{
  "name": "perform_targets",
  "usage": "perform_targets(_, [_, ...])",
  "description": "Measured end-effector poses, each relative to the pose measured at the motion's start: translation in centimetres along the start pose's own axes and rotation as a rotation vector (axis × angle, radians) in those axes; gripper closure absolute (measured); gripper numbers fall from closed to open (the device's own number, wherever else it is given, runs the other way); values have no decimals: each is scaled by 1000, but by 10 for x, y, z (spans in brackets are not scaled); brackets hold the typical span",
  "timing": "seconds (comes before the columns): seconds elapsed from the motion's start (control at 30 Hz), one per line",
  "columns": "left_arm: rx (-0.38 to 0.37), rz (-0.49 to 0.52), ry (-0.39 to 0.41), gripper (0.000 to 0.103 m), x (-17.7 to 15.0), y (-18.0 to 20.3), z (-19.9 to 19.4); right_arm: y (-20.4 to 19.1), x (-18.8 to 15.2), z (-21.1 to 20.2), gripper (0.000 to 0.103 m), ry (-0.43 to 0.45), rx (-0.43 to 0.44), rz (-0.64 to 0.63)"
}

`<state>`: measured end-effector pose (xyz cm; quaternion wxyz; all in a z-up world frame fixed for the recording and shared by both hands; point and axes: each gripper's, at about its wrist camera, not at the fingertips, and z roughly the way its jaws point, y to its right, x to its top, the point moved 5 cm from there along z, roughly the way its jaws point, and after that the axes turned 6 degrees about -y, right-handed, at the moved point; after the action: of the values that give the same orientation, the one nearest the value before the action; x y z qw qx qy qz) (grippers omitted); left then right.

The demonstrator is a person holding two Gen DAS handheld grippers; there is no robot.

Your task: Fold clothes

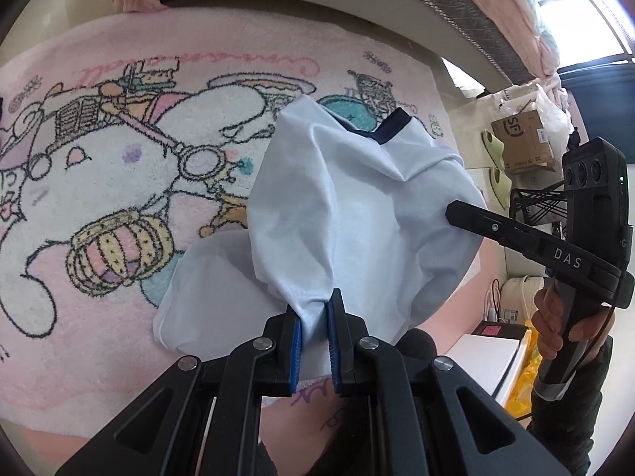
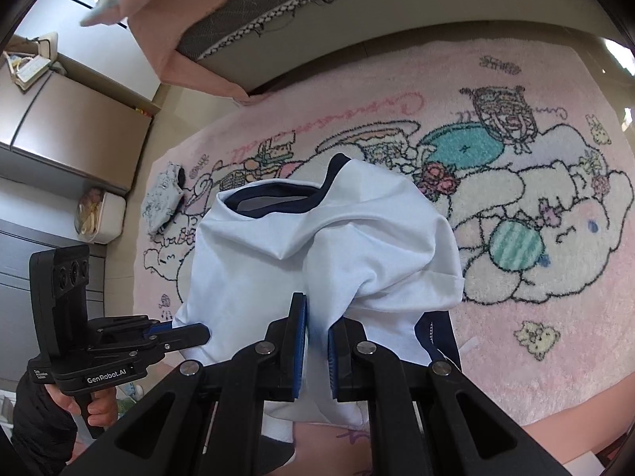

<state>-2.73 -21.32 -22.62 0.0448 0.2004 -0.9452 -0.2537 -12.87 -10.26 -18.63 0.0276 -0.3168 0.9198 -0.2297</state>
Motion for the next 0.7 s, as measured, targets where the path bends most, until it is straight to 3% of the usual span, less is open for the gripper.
perform_targets(0.37, [-16,-103,-89,93,18,-57,66,22,24,72,95,-69,-12,29])
perform_targets(0.7, [19,-80,-205,93,-12,-73,125,65,-13,137,95,-193,-21,94])
